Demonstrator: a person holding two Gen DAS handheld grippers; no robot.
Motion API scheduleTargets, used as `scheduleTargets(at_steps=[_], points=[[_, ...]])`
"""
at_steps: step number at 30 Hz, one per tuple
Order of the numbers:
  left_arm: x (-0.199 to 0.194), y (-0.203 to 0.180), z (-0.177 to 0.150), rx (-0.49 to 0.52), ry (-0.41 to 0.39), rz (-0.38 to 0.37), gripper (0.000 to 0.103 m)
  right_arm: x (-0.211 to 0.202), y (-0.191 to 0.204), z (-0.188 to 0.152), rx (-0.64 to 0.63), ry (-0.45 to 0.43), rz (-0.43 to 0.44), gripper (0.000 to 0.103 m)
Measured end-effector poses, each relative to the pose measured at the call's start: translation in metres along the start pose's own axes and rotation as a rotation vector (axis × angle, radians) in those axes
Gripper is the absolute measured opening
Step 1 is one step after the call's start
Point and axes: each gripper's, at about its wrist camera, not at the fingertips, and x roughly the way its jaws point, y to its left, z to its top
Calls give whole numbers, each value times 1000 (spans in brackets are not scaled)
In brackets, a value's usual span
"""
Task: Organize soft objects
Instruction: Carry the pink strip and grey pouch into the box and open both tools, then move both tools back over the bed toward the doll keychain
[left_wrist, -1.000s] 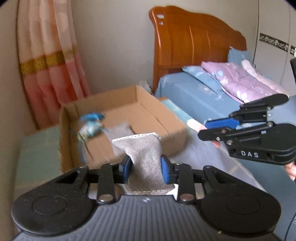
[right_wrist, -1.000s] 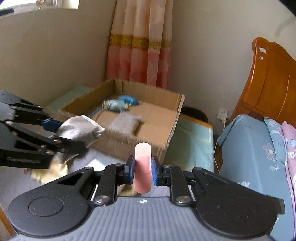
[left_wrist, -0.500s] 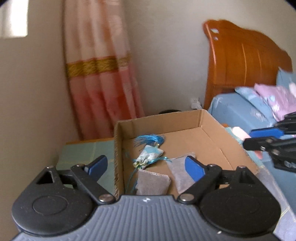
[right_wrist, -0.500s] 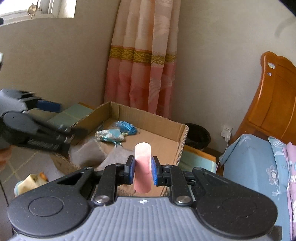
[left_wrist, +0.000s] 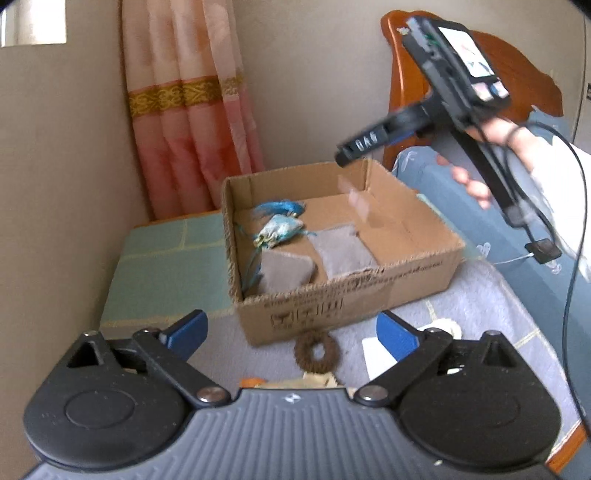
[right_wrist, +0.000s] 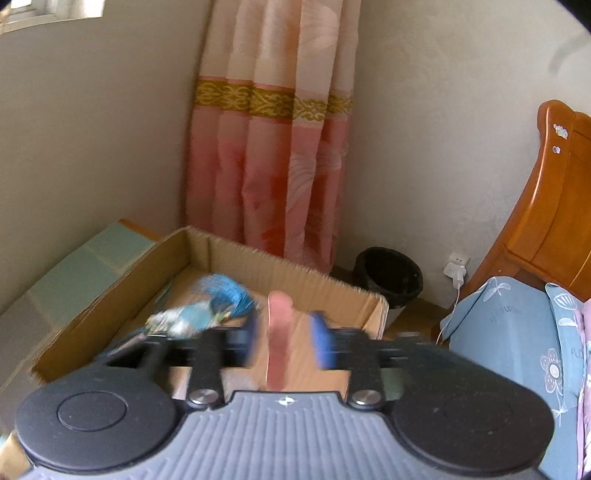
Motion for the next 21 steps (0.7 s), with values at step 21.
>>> scheduleTargets(at_steps=[21], points=[[-42,15,-40,-40,-13,68,98,-88,20,-54,93,49,-18,103]])
